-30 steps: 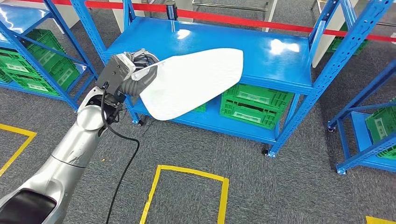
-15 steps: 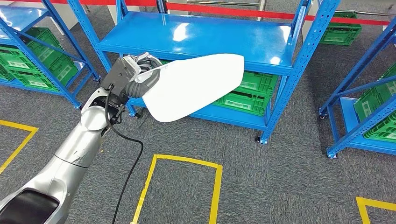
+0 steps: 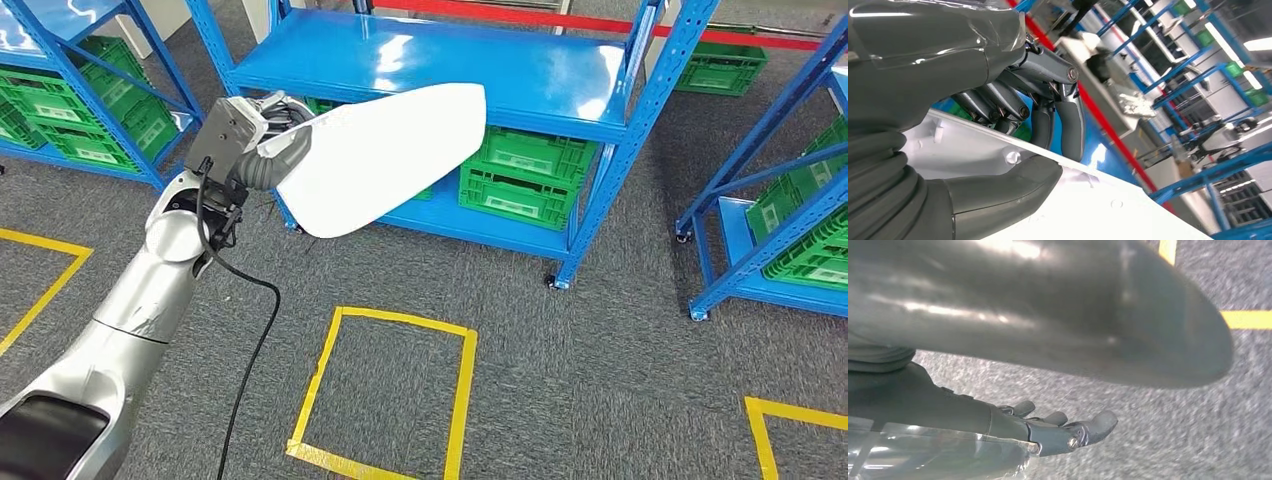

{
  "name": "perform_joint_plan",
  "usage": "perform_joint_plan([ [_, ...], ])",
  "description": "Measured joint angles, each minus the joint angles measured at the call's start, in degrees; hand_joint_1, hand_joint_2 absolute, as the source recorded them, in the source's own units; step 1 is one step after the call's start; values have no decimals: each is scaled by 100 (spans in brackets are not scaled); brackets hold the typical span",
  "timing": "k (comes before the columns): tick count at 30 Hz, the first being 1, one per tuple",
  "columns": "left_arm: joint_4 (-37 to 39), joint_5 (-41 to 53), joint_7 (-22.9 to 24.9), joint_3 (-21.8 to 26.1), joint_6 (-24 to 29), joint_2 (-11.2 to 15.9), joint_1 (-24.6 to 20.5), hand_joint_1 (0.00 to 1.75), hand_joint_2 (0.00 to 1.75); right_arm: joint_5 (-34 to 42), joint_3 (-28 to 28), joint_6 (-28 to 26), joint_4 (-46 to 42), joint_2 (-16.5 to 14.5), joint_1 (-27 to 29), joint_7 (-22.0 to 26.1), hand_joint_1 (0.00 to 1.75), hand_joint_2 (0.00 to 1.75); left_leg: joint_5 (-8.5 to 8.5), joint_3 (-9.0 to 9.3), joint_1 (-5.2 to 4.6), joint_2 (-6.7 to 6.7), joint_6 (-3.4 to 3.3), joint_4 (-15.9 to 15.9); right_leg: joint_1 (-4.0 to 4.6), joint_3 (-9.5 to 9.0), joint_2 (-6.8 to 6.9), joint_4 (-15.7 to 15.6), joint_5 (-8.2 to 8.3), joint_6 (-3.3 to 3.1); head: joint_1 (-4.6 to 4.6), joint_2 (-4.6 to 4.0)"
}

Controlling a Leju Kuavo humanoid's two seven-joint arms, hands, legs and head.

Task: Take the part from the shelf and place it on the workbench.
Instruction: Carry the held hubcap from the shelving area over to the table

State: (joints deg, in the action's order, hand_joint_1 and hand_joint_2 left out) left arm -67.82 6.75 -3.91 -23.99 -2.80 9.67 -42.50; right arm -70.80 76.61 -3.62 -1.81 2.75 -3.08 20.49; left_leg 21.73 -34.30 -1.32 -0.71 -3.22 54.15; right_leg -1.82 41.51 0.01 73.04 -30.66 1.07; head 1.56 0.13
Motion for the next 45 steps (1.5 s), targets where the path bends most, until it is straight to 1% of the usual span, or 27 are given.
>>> perform_joint_plan([
  [1,-1,-11,7,5,0,26,33,175,175,-22,0,4,-17,4,-4,-1,0,0,-64,-132,18,1,34,40,-19,-107,1,37,114,95,-2,0],
  [2,-1,-30,15,13,-1,57,60,175,175,-48,-1,6,-34,5,-11,-1,0,0,-116,-269,43,2,75,102,-45,-299,2,-112,250,183,-2,0],
  [3,-3,-61,22,26,-2,92,79,175,175,-76,-4,11,-50,-1,-27,0,0,0,-157,-409,62,3,118,191,-67,-540,-1,-401,257,243,-4,0],
  [4,-9,-100,26,50,-3,131,94,175,175,-105,-9,22,-64,-12,-47,1,0,0,-182,-547,71,2,161,297,-66,-803,-11,-769,157,236,-14,0],
  [5,-14,-148,26,78,-10,169,108,175,175,-126,-16,35,-85,-19,-61,3,0,0,-202,-646,70,-2,200,394,-60,-971,-22,-1044,17,186,-12,0],
  [7,-23,-239,15,133,-26,244,130,175,175,-159,-35,64,-129,-41,-84,5,0,0,-245,-741,72,-3,249,508,-17,-1094,-36,-1276,-179,28,2,0],
  [9,-23,-302,1,156,-54,322,153,175,175,-173,-54,93,-165,-68,-102,5,0,0,-242,-761,108,9,282,553,-21,-1053,-21,-1233,-124,-82,22,0],
  [10,-23,-317,-8,162,-69,363,163,175,175,-176,-61,105,-180,-74,-112,5,0,0,-125,-798,126,21,313,655,-27,-1039,-10,-1233,-82,-125,30,0],
  [13,-24,-332,-36,179,-99,445,175,175,175,-182,-68,139,-212,-81,-130,5,0,0,564,-1076,172,45,425,1572,-25,-950,20,-1230,32,-176,45,0],
  [15,-24,-332,-40,177,-114,460,184,175,175,-183,-70,172,-227,-84,-132,3,0,0,761,-1160,188,45,443,2083,-13,-884,44,-1226,82,-171,46,0],
  [16,-24,-332,-40,174,-120,460,186,175,175,-183,-71,184,-234,-84,-132,1,0,0,710,-1052,189,45,425,2037,-4,-865,55,-1226,98,-166,47,0],
  [17,-25,-332,-40,173,-124,461,183,175,175,-183,-72,192,-240,-86,-133,1,0,0,591,-833,182,45,386,1772,8,-857,66,-1227,109,-159,48,0],
  [20,-49,-332,-45,174,-124,474,147,175,175,-184,-72,203,-249,-121,-141,0,0,0,417,-144,110,-10,204,744,20,-860,104,-1257,145,-104,38,0],
  [23,-75,-331,-51,179,-122,500,116,175,175,-186,-73,204,-254,-152,-147,-2,0,0,383,-25,30,-15,112,477,-21,-876,146,-1353,212,10,43,0],
  [25,-95,-331,-56,180,-122,509,94,175,175,-190,-74,204,-257,-162,-152,-2,0,0,274,62,36,-6,52,273,-10,-837,128,-1312,158,22,36,0],
  [26,-103,-331,-57,178,-124,506,82,175,175,-193,-74,204,-258,-162,-155,-2,0,0,222,100,51,-1,27,180,0,-749,103,-1141,62,3,27,0],
  [28,-104,-331,-58,163,-130,491,80,175,175,-198,-74,204,-265,-152,-154,-2,0,0,185,98,59,31,8,129,2,-416,54,-482,-215,-39,14,0],
  [30,-101,-330,-57,145,-134,481,128,175,175,-200,-74,203,-276,-136,-143,-3,0,0,184,66,50,93,15,155,3,-138,36,52,-343,-4,6,0],
  [31,-99,-328,-57,137,-136,480,149,175,175,-201,-74,203,-281,-129,-139,-3,0,0,188,48,50,135,23,180,0,-133,31,33,-280,43,4,0],
  [32,-98,-324,-57,132,-136,477,161,175,175,-200,-74,204,-286,-123,-138,-3,0,0,198,30,52,179,37,217,-7,-236,21,-212,-134,99,3,0],
  [34,-99,-313,-52,124,-134,468,159,175,175,-202,-74,208,-293,-113,-143,-4,0,0,237,-42,48,273,94,333,-27,-572,-89,-947,173,156,0,0],
  [36,-101,-294,-32,115,-125,473,155,175,175,-211,-75,214,-296,-109,-141,-5,0,0,263,-143,39,348,155,450,-22,-718,-167,-1291,289,87,15,0],
  [38,-102,-272,-17,104,-111,489,161,175,175,-221,-76,218,-296,-111,-137,-7,0,0,247,-208,50,407,204,495,-9,-699,-111,-1288,307,-3,25,0],
  [40,-103,-260,-16,101,-102,516,165,175,175,-227,-77,219,-298,-125,-154,-8,0,0,311,-268,70,355,270,584,-29,-701,-48,-1302,333,-57,33,0],
  [41,-103,-257,-15,102,-97,533,161,175,175,-231,-77,219,-301,-131,-161,-7,0,0,427,-352,85,284,312,764,-46,-703,-16,-1310,342,-82,50,0],
  [43,-103,-252,-14,98,-90,554,162,175,175,-233,-76,220,-304,-130,-155,-6,0,0,785,-665,138,137,402,1457,-48,-699,64,-1312,347,-108,81,0],
  [45,-102,-248,-14,84,-87,554,191,175,175,-233,-76,221,-304,-129,-137,-5,0,0,1011,-945,196,90,458,2098,-49,-690,163,-1312,348,-111,83,0],
])
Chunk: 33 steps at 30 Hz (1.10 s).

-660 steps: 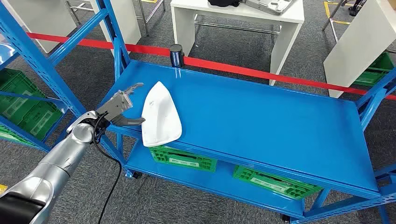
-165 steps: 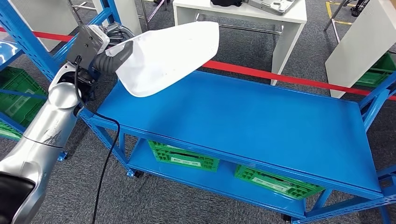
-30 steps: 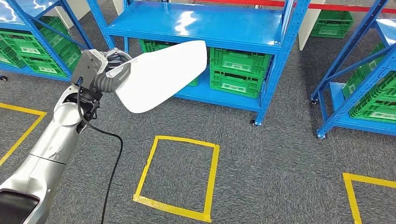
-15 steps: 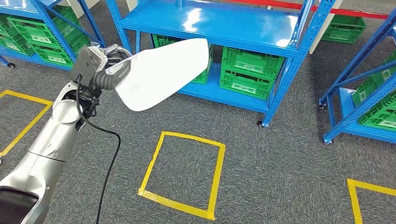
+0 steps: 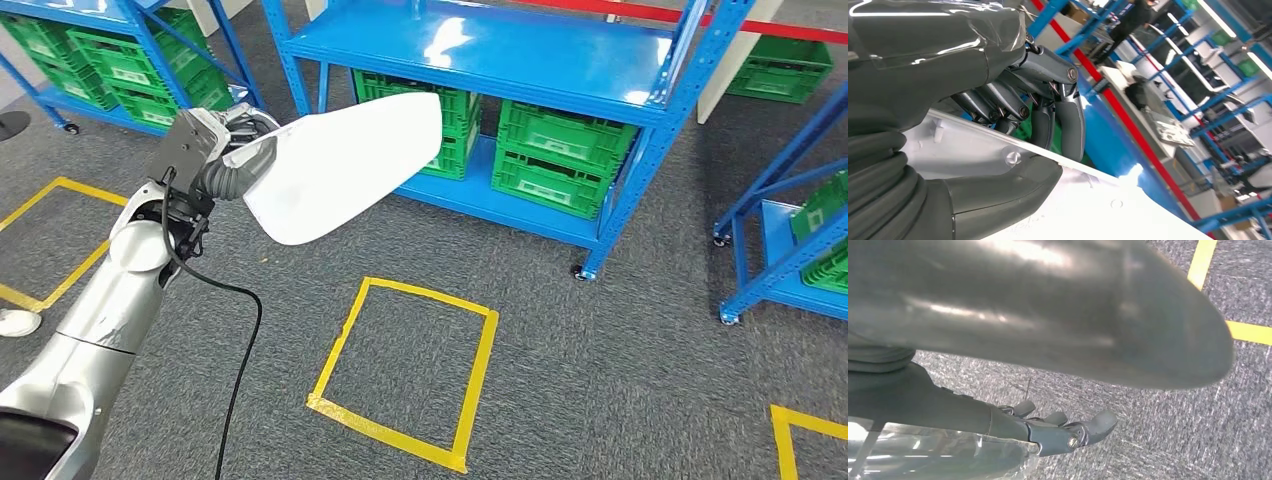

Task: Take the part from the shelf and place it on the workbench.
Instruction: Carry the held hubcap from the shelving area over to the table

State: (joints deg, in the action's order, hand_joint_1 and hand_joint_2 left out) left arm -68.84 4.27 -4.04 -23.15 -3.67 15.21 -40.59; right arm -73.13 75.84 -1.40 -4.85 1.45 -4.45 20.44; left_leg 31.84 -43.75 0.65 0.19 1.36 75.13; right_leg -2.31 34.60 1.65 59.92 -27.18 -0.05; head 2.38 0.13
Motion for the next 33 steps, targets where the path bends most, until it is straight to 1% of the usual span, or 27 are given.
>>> perform_joint_plan([
  [1,1,2,0,-6,0,0,14,175,175,0,0,1,0,-1,5,0,0,0,-27,-7,23,-13,15,41,-1,2,53,0,0,0,1,0],
  [2,0,3,0,-9,1,0,21,175,175,1,0,1,0,-5,7,2,0,0,-152,113,40,-41,21,-165,-3,2,107,0,0,1,1,0],
  [4,-8,10,0,-10,4,0,17,175,175,7,0,2,0,-15,6,13,0,0,-465,576,35,-226,14,-999,2,-9,212,-4,0,7,1,0],
  [5,-13,18,0,-10,6,-2,13,175,175,10,0,2,0,-20,5,25,0,0,-559,760,10,-319,-7,-1348,17,-13,263,-11,2,19,-1,0],
  [6,-16,29,2,-10,8,-3,12,175,175,14,0,1,0,-22,7,38,0,0,-590,857,-17,-380,-32,-1548,34,-16,311,-20,6,41,-2,0],
  [7,-17,39,4,-11,8,0,17,175,175,15,0,1,0,-23,9,51,0,0,-573,866,-47,-383,-61,-1606,46,-22,362,-37,12,73,-4,0],
  [9,-19,51,12,-13,-15,19,41,175,175,8,0,1,2,-29,3,71,0,0,-622,866,-55,-252,-154,-1654,42,-38,428,-73,20,148,-8,0],
  [10,-21,47,14,-16,-40,29,48,175,175,4,0,1,5,-27,-2,78,0,0,-661,892,-50,-191,-205,-1703,30,-28,363,-49,-8,166,-16,0],
  [11,-22,38,16,-21,-72,34,45,175,175,0,0,1,9,-27,-4,86,0,0,-705,920,-45,-133,-258,-1752,25,30,246,75,-88,158,-28,0],
  [13,-16,10,19,-39,-151,19,34,175,175,-9,0,1,14,-20,20,99,0,0,-761,934,-61,-6,-328,-1798,35,318,-34,687,-377,89,-59,0],
  [15,2,-9,25,-72,-222,-3,45,175,175,-15,1,1,16,-14,59,110,0,0,-778,909,-103,158,-360,-1795,69,684,-133,1418,-616,49,-72,0],
  [16,14,-13,28,-92,-248,-8,54,175,175,-15,2,1,16,-9,72,115,0,0,-783,903,-123,246,-368,-1792,84,763,-147,1548,-621,57,-72,0],
  [17,23,-18,30,-110,-267,-9,58,175,175,-15,2,1,17,-5,80,117,0,0,-785,900,-138,333,-372,-1784,94,725,-163,1433,-530,79,-73,0],
  [18,30,-25,30,-123,-281,-9,56,175,175,-15,2,1,19,0,83,117,0,0,-783,898,-146,414,-370,-1769,100,574,-201,1094,-368,104,-73,0],
  [19,36,-34,30,-133,-295,-12,49,175,175,-15,3,1,21,10,86,118,0,0,-776,885,-149,487,-364,-1742,96,384,-319,661,-193,116,-74,0],
  [20,41,-46,30,-139,-304,-13,38,175,175,-15,3,1,25,18,91,118,0,0,-764,860,-159,558,-350,-1703,93,217,-427,292,-47,102,-73,0],
  [21,46,-57,30,-145,-313,-14,29,175,175,-15,4,0,32,26,99,118,0,0,-755,828,-164,621,-334,-1671,97,109,-504,57,44,76,-70,0],
  [22,51,-67,30,-149,-326,-9,21,175,175,-15,5,-1,39,33,109,119,0,0,-751,794,-164,679,-315,-1649,106,65,-543,-41,81,43,-68,0],
  [24,56,-87,35,-153,-350,13,16,175,175,-18,7,-4,58,35,120,128,0,0,-756,748,-154,765,-276,-1633,115,49,-427,-49,102,-5,-67,0],
  [25,56,-98,39,-153,-358,31,10,175,175,-22,7,-7,67,39,117,138,0,0,-733,719,-157,697,-246,-1600,104,38,-376,-59,108,-27,-64,0],
  [27,56,-117,49,-155,-363,63,-17,175,175,-31,6,-12,89,41,115,166,0,0,-524,540,-145,362,-160,-1242,78,10,-264,-78,107,-76,-41,0],
  [28,56,-123,52,-160,-364,74,-27,175,175,-34,6,-16,96,46,124,176,0,0,-349,367,-124,174,-111,-887,85,1,-205,-79,98,-96,-29,0],
  [29,56,-129,57,-169,-366,80,-30,175,175,-36,6,-19,103,48,139,183,0,0,-175,163,-86,66,-68,-474,88,-4,-139,-78,88,-108,-21,0],
  [30,56,-133,61,-180,-368,84,-22,175,175,-37,7,-21,108,50,153,186,0,0,-62,-18,-45,19,-36,-128,89,-6,-72,-78,82,-114,-22,0],
  [31,56,-134,62,-191,-370,89,-13,175,175,-37,6,-23,112,52,160,188,0,0,-48,-117,-7,-3,-9,38,88,-9,-1,-77,73,-114,-20,0],
  [32,56,-134,63,-198,-372,94,-8,175,175,-38,7,-24,116,52,162,189,0,0,-141,-93,21,-23,9,-36,86,-14,67,-77,65,-111,-20,0],
  [33,54,-134,63,-202,-373,101,-10,175,175,-39,6,-24,122,52,161,190,0,0,-318,60,41,-66,15,-344,84,-27,132,-78,54,-101,-20,0],
])
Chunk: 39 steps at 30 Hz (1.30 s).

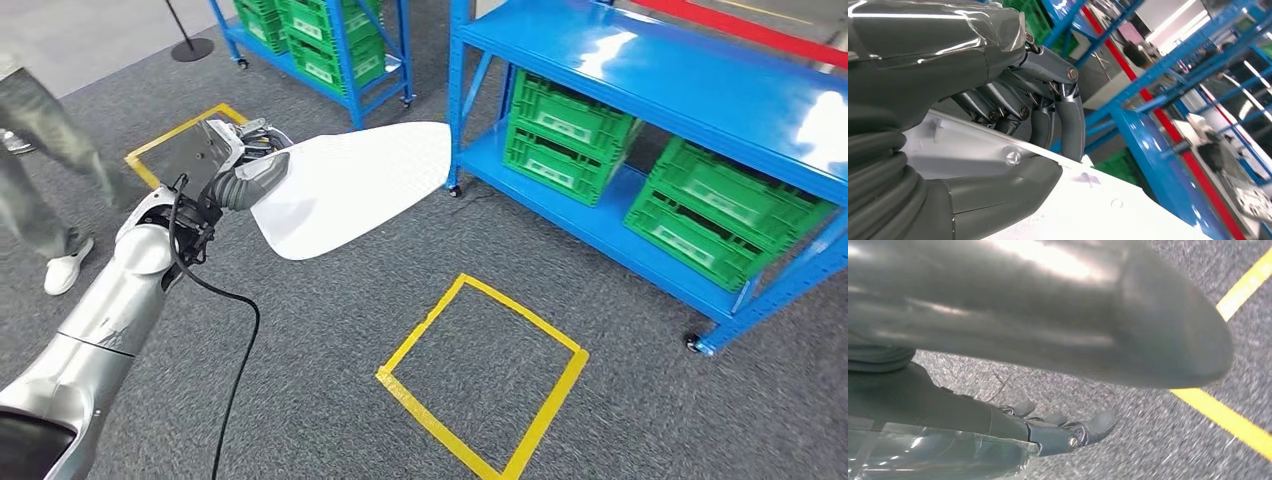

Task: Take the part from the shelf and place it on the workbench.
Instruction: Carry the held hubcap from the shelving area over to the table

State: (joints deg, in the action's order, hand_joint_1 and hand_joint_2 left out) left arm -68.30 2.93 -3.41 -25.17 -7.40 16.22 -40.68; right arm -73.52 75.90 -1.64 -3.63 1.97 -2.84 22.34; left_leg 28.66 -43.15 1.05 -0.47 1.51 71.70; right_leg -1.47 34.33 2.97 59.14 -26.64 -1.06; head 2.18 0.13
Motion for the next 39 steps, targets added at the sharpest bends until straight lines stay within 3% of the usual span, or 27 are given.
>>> perform_joint_plan([
  [2,-5,-1,0,-1,-1,9,-24,175,175,-3,0,0,12,-1,-2,5,0,0,-327,467,-20,-225,-20,-856,13,-41,119,-4,-30,38,-2,0],
  [4,-15,-4,1,-4,-2,17,-51,175,175,-5,1,-1,27,-2,-1,13,0,0,-416,700,-81,-368,-74,-1296,30,-73,231,-14,-58,89,-7,0],
  [6,-26,-8,7,-7,-6,42,-60,175,175,-7,1,-2,44,-5,-1,19,0,0,-413,709,-128,-258,-148,-1349,22,-111,354,-50,-71,151,-11,0],
  [7,-44,-9,10,-7,-8,59,-53,175,175,-10,1,-2,52,-7,-6,22,0,0,-439,752,-126,-188,-189,-1402,8,-123,347,-48,-88,179,-16,0],
  [9,-83,-16,22,-9,-13,85,-65,175,175,-23,0,-7,76,-3,-9,34,0,0,-515,862,-107,-60,-287,-1526,-5,-35,112,201,-238,173,-27,0],
  [11,-101,-28,36,-21,-23,74,-71,175,175,-40,-1,-12,97,7,10,44,0,0,-550,896,-102,80,-339,-1572,-2,300,-190,896,-528,112,-48,0],
  [13,-101,-34,52,-47,-34,60,-31,175,175,-51,-2,-15,113,19,32,47,0,0,-546,890,-121,262,-342,-1566,8,642,-277,1490,-691,110,-62,0],
  [14,-101,-35,60,-62,-39,58,-11,175,175,-56,-2,-16,119,25,37,48,0,0,-542,886,-126,354,-339,-1557,9,685,-286,1497,-643,140,-62,0],
  [15,-103,-35,67,-73,-39,56,2,175,175,-61,-2,-17,124,32,37,48,0,0,-534,885,-126,446,-329,-1541,4,613,-299,1270,-504,184,-63,0],
  [17,-113,-35,76,-83,-40,51,5,175,175,-73,-2,-22,132,44,31,48,0,0,-496,873,-125,611,-287,-1478,-16,278,-426,477,-134,251,-63,0],
  [19,-129,-30,93,-84,-43,59,0,175,175,-81,-2,-27,150,52,28,54,0,0,-450,830,-133,737,-236,-1394,-19,70,-537,38,54,209,-57,0],
  [21,-144,-21,105,-84,-45,84,1,175,175,-84,-2,-31,169,57,15,59,0,0,-435,782,-126,833,-204,-1357,-3,46,-483,18,67,124,-55,0],
  [22,-151,-19,105,-83,-46,98,7,175,175,-84,-2,-32,177,53,1,60,0,0,-427,767,-116,830,-190,-1346,-3,40,-433,17,68,97,-58,0],
  [24,-161,-16,105,-79,-46,133,4,175,175,-84,-2,-33,187,53,-19,63,0,0,-293,644,-113,568,-141,-1118,-13,16,-350,5,67,35,-34,0],
  [26,-168,-17,105,-79,-44,146,-5,175,175,-84,-2,-33,196,60,-8,66,0,0,35,292,-102,193,-85,-419,8,0,-261,2,50,-16,-7,0],
  [28,-169,-17,105,-84,-44,139,15,175,175,-84,-2,-34,201,63,9,66,0,0,280,-86,-74,63,-64,306,37,-5,-145,4,32,-42,-5,0],
  [29,-169,-17,105,-84,-44,137,28,175,175,-84,-2,-34,201,64,10,66,0,0,261,-148,-68,49,-70,397,49,-10,-85,4,22,-46,-4,0],
  [30,-172,-17,105,-84,-44,138,35,175,175,-84,-2,-35,202,64,9,66,0,0,139,-79,-71,38,-91,242,62,-20,-26,3,11,-49,-3,0],
  [31,-177,-17,105,-82,-44,138,34,175,175,-84,-2,-35,205,62,7,66,0,0,-52,114,-90,-16,-133,-134,75,-38,34,1,-2,-49,-3,0],
  [33,-199,-16,105,-81,-44,137,9,175,175,-84,-2,-35,218,50,5,66,0,0,-334,556,-177,-263,-238,-968,104,-74,155,-10,-32,-38,-7,0],
  [35,-219,-16,105,-80,-43,134,-27,175,175,-84,-2,-35,230,37,8,66,0,0,-387,732,-251,-390,-303,-1316,116,-97,281,-27,-55,-10,-8,0],
  [37,-233,-16,106,-75,-45,155,-41,175,175,-84,-2,-35,238,28,0,66,0,0,-420,778,-255,-251,-348,-1393,123,-131,404,-65,-68,25,-5,0],
  [39,-256,-19,101,-68,-56,167,-47,175,175,-91,-2,-35,247,26,-17,69,0,0,-508,912,-220,-111,-406,-1569,121,-110,245,55,-151,39,-12,0],
])
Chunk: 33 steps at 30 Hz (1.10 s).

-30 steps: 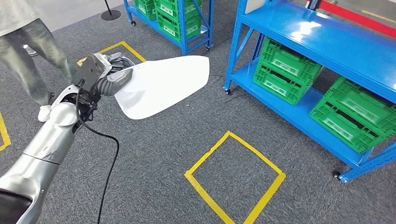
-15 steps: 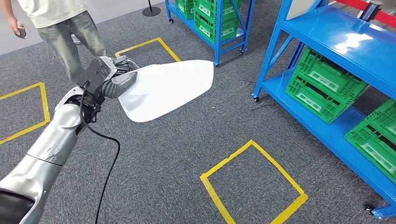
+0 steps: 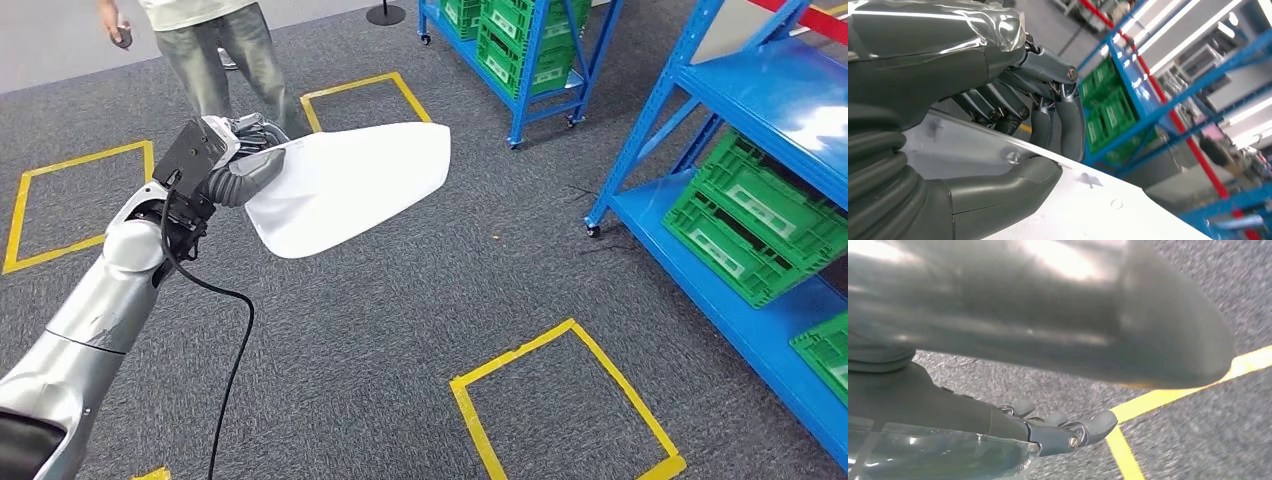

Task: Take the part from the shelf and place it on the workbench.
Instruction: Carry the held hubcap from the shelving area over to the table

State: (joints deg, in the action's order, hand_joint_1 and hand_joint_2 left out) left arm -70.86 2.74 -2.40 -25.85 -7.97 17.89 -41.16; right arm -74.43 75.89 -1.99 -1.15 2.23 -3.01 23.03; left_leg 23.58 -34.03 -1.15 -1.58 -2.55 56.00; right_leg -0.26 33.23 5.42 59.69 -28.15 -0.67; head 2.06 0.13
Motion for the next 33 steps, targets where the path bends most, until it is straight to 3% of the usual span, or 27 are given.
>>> perform_joint_plan([
  [2,-16,-5,-5,-2,-33,-39,-20,175,175,-10,0,-1,10,6,6,4,0,0,-64,78,32,141,-36,-109,-21,255,-353,562,-235,-23,-16,0],
  [3,-16,-7,-3,-7,-61,-65,-21,175,175,-14,0,-3,13,14,17,5,0,0,-73,78,37,227,-46,-111,-32,460,-461,959,-377,-30,-16,0],
  [5,-16,5,3,-14,-123,-113,25,175,175,-21,0,-9,16,33,34,6,0,0,-67,76,43,420,-38,-105,-63,752,-528,1432,-489,25,-29,0],
  [6,-16,11,7,-16,-160,-128,46,175,175,-27,0,-13,16,44,33,8,0,0,-59,76,52,513,-25,-93,-86,752,-535,1353,-405,87,-29,0],
  [8,-16,33,14,-14,-210,-149,53,175,175,-44,0,-21,15,58,25,12,0,0,-8,66,85,682,44,-11,-162,453,-625,606,-36,241,-31,0],
  [9,-15,48,15,-11,-221,-152,44,175,175,-53,1,-24,16,58,24,14,0,0,34,40,91,757,97,63,-188,287,-708,251,115,278,-39,0],
  [11,-8,81,9,-9,-242,-151,26,175,175,-69,3,-26,18,58,18,19,0,0,98,-39,104,873,183,184,-191,139,-804,-52,230,244,-44,0],
  [13,4,91,-9,-7,-273,-134,20,175,175,-79,4,-24,19,62,1,26,0,0,108,-95,125,962,223,214,-161,143,-726,-22,218,146,-40,0],
  [14,8,88,-20,-5,-287,-119,20,175,175,-83,4,-21,19,63,-8,30,0,0,126,-120,133,932,241,238,-160,137,-681,-28,217,112,-38,0],
  [16,12,80,-48,-2,-303,-88,-3,175,175,-88,8,-13,19,62,-15,38,0,0,289,-286,137,635,289,560,-158,105,-588,-40,204,38,-10,0],
  [18,15,71,-74,-4,-320,-79,-26,175,175,-90,15,-2,19,64,6,42,0,0,600,-677,149,275,330,1318,-117,78,-482,-40,173,-22,16,0],
  [20,23,64,-88,-9,-337,-82,-9,175,175,-91,23,13,19,64,21,44,0,0,750,-1030,167,171,335,1913,-80,59,-356,-39,143,-53,16,0],
  [21,26,62,-90,-9,-341,-83,3,175,175,-92,27,22,19,64,22,47,0,0,673,-1057,169,162,322,1904,-63,45,-295,-40,126,-59,17,0],
  [23,15,58,-95,-4,-342,-79,10,175,175,-110,31,45,19,54,18,55,0,0,289,-757,141,83,250,1255,-35,-5,-173,-43,86,-63,16,0],
  [25,-33,55,-108,15,-342,-61,3,175,175,-167,32,81,19,29,10,58,0,0,45,-377,44,-179,156,517,-10,-58,-58,-60,49,-53,14,0],
  [27,-90,43,-126,46,-342,4,14,175,175,-235,31,120,19,6,-3,58,0,0,46,-264,-38,-301,95,272,-4,-86,60,-86,23,-17,12,0],
  [29,-135,20,-138,98,-342,124,58,175,175,-284,27,142,18,-12,-24,59,0,0,13,-213,-36,-170,45,179,5,-113,148,-113,-1,20,14,0],
  [31,-191,-40,-173,191,-342,234,129,175,175,-320,20,152,13,-28,-36,63,0,0,-62,-80,8,-28,1,22,2,-41,-90,76,-100,25,15,0],
  [33,-260,-97,-214,276,-347,294,255,175,175,-349,13,163,4,-41,-18,65,0,0,-104,-4,38,140,-14,-53,-22,294,-427,737,-342,0,4,0],
])
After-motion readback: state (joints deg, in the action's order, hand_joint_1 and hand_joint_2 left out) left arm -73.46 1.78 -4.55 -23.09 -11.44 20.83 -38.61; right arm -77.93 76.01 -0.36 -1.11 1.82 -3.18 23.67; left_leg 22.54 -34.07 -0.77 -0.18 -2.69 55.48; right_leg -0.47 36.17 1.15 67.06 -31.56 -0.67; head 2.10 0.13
